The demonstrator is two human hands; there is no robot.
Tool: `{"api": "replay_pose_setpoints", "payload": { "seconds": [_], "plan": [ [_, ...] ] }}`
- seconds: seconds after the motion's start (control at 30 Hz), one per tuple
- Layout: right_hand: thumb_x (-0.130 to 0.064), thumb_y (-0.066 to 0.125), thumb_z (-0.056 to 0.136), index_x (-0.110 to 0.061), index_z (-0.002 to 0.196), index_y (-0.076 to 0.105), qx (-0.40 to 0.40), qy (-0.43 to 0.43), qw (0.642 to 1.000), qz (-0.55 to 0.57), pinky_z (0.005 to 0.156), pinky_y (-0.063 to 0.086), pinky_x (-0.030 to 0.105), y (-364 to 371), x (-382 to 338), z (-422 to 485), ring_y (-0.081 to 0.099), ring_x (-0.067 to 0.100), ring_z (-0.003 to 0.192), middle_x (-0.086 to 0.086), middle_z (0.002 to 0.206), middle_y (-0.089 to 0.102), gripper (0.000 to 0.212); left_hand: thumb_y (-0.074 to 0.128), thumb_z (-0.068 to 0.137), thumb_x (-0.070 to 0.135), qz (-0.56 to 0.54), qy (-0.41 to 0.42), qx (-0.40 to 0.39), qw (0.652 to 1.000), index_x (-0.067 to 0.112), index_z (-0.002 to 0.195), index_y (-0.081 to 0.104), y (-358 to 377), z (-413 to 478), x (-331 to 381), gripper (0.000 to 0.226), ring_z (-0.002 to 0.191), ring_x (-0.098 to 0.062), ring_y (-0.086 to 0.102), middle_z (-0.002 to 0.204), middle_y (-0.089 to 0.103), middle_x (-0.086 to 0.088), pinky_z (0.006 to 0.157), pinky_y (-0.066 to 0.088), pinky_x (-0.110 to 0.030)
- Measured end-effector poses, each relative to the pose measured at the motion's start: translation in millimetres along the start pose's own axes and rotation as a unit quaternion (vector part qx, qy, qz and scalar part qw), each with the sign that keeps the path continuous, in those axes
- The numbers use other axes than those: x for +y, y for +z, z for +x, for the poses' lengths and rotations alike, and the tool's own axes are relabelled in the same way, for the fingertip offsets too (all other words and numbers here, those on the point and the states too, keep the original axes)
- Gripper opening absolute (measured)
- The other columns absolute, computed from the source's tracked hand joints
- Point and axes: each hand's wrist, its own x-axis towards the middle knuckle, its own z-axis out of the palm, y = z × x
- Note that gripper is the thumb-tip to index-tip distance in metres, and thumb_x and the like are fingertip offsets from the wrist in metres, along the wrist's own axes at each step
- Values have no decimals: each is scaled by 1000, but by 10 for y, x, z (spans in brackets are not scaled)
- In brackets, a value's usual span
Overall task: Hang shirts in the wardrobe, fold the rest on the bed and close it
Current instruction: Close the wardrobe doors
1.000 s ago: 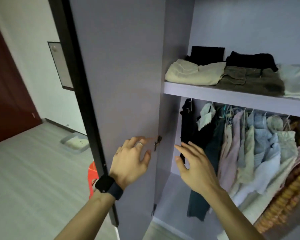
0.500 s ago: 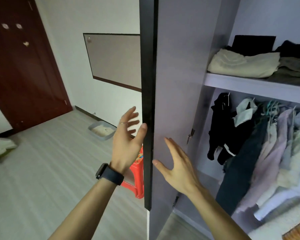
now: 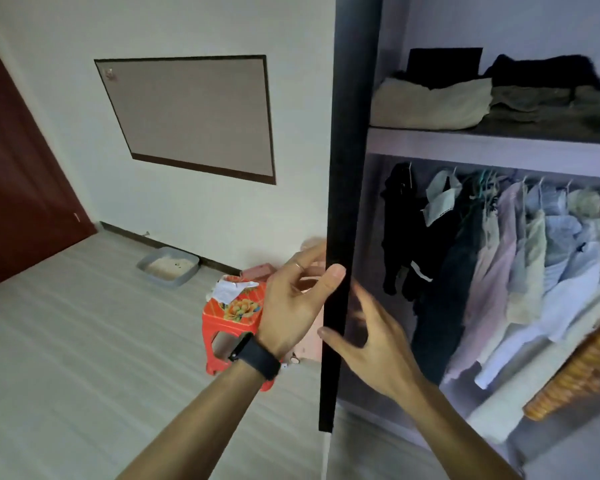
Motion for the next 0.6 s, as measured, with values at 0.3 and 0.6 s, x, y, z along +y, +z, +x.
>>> {"api": "replay_pose_setpoints", "payload": {
  "seconds": [0.3, 0.6],
  "plan": [
    [-52, 67, 89, -43, 144, 36, 113, 99, 987, -51, 87, 56, 28, -871, 468, -312, 62, -2, 108, -25, 123, 62, 63, 54, 96, 47, 139, 140, -101, 975, 38, 149, 41, 1116, 244, -76, 55, 141, -3, 34, 152, 40, 7, 112, 30, -15],
    [-31, 57, 100, -15, 144, 40, 169, 193, 962, -94, 91, 52, 38, -1584, 1019, 36, 65, 23, 108, 3, 124, 67, 50, 55, 95, 46, 447, 298, -129, 834, 40, 158, 8, 1882, 1222, -303, 79, 149, -47, 9, 166, 8, -9, 113, 25, -67]
  ]
}}
